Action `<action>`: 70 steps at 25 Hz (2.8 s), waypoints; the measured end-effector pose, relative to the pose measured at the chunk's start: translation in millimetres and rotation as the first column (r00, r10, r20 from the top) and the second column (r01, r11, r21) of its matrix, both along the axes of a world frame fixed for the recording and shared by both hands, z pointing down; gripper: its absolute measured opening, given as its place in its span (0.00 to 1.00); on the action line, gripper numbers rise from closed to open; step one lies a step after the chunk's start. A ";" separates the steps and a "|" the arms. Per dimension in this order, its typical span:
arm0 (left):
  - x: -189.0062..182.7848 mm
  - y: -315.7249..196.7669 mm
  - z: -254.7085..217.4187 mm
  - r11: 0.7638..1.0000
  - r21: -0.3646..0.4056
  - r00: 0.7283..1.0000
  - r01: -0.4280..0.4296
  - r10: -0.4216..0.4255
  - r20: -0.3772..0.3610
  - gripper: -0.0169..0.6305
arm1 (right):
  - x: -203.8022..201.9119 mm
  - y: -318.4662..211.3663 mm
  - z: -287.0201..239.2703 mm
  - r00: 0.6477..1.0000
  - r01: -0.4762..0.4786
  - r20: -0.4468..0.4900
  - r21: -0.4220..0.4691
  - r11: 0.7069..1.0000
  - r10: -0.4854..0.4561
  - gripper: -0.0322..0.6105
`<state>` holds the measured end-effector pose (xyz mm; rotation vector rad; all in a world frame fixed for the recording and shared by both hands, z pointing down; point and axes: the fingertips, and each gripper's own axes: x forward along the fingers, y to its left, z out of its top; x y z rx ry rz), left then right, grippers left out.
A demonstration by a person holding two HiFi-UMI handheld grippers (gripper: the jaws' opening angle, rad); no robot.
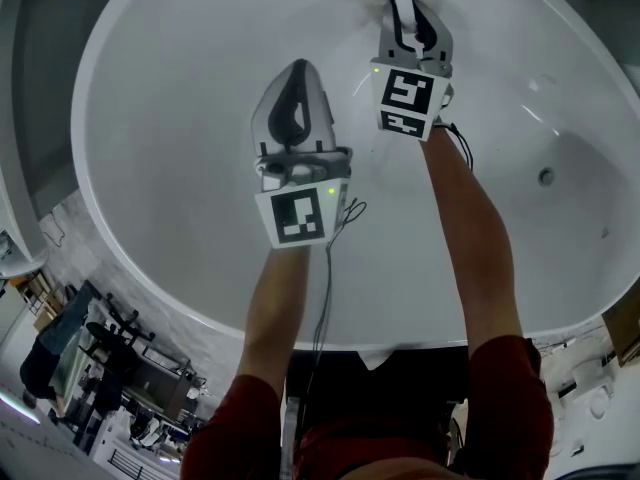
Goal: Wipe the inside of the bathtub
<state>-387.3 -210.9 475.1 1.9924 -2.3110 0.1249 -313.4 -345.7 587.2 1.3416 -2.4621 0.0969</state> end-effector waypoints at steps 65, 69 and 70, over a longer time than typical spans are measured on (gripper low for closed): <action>282.1 -44.4 43.0 0.967 -0.019 0.967 -0.255 0.256 0.007 0.05 | 396.7 28.3 64.0 0.936 -0.351 -0.057 -0.045 0.935 0.349 0.19; 186.1 -22.3 40.5 0.984 -0.027 0.985 -0.174 0.174 0.011 0.05 | 289.3 37.6 65.2 0.959 -0.282 -0.028 -0.065 0.957 0.281 0.19; 172.6 -19.9 40.6 0.987 -0.032 0.987 -0.158 0.159 0.005 0.05 | 271.9 37.6 65.8 0.964 -0.266 -0.025 -0.068 0.962 0.265 0.19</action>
